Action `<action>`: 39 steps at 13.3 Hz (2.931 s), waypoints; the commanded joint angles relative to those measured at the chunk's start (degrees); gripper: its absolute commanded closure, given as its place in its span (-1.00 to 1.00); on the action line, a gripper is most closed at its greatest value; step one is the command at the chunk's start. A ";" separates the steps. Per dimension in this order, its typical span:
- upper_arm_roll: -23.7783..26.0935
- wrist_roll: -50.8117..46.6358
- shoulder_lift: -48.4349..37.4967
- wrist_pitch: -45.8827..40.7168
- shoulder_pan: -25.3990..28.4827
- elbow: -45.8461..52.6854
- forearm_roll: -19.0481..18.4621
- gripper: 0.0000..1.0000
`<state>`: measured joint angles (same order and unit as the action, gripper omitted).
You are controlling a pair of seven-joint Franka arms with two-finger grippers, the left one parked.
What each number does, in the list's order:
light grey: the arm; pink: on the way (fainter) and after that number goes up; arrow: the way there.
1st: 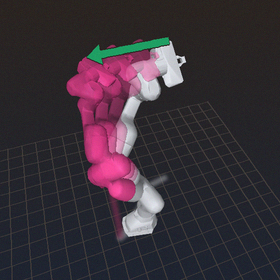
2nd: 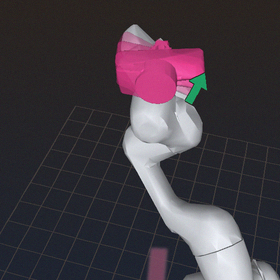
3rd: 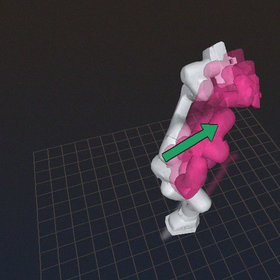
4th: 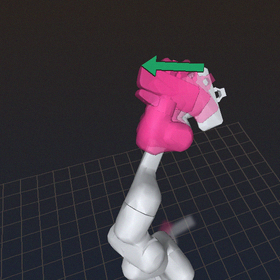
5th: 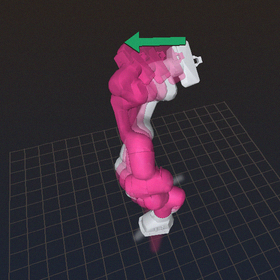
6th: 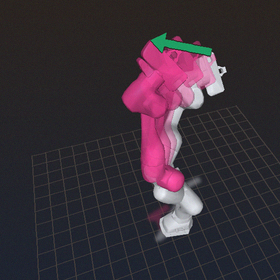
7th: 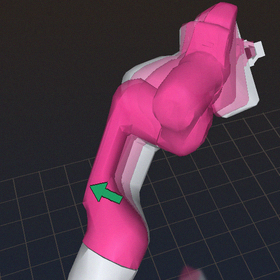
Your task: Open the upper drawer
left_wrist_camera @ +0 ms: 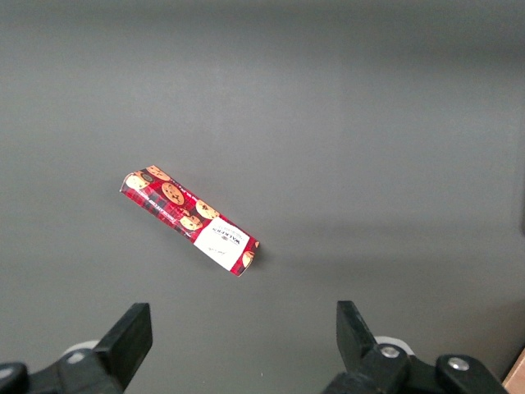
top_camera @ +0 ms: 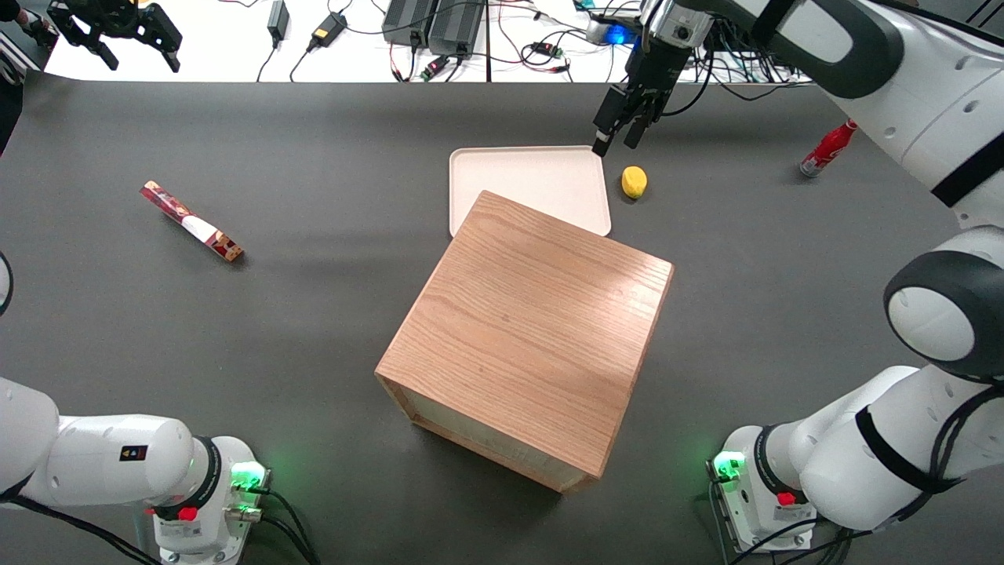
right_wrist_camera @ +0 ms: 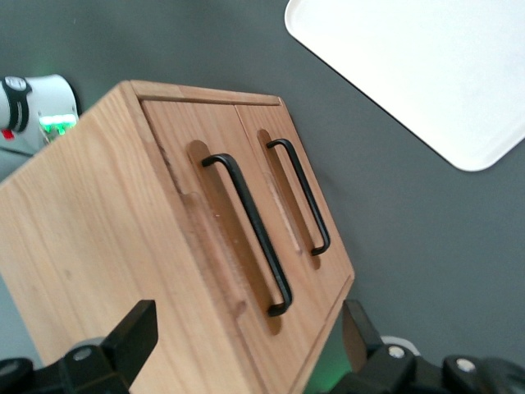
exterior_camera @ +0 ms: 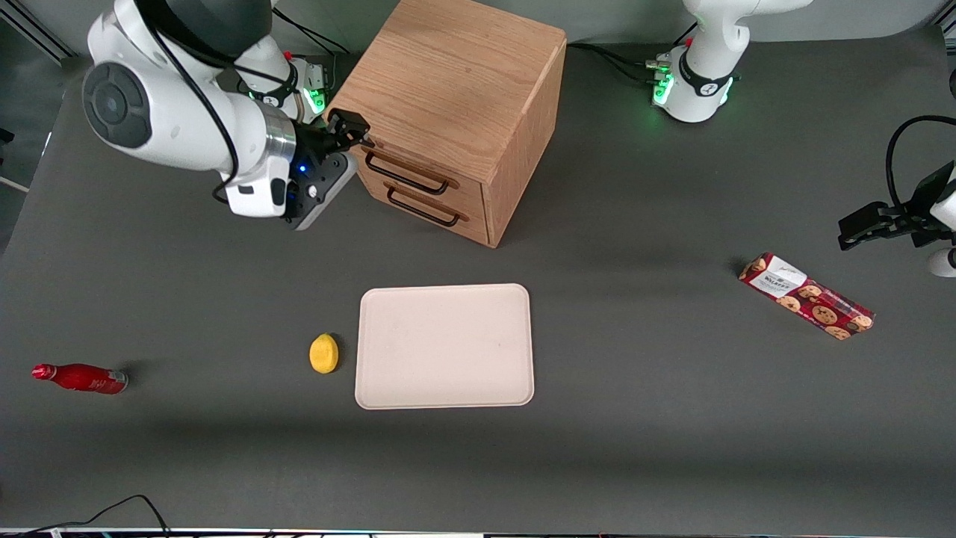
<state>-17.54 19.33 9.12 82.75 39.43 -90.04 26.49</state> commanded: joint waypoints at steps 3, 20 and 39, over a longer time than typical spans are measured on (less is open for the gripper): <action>0.40 8.09 5.03 0.83 -1.46 0.83 1.64 -1.00; 11.47 15.12 7.14 10.85 -5.94 -9.36 -0.65 -1.00; 14.02 15.12 10.13 12.52 -6.12 -12.09 -1.61 -1.00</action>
<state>-4.37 33.05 18.42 94.43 33.98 -102.07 26.12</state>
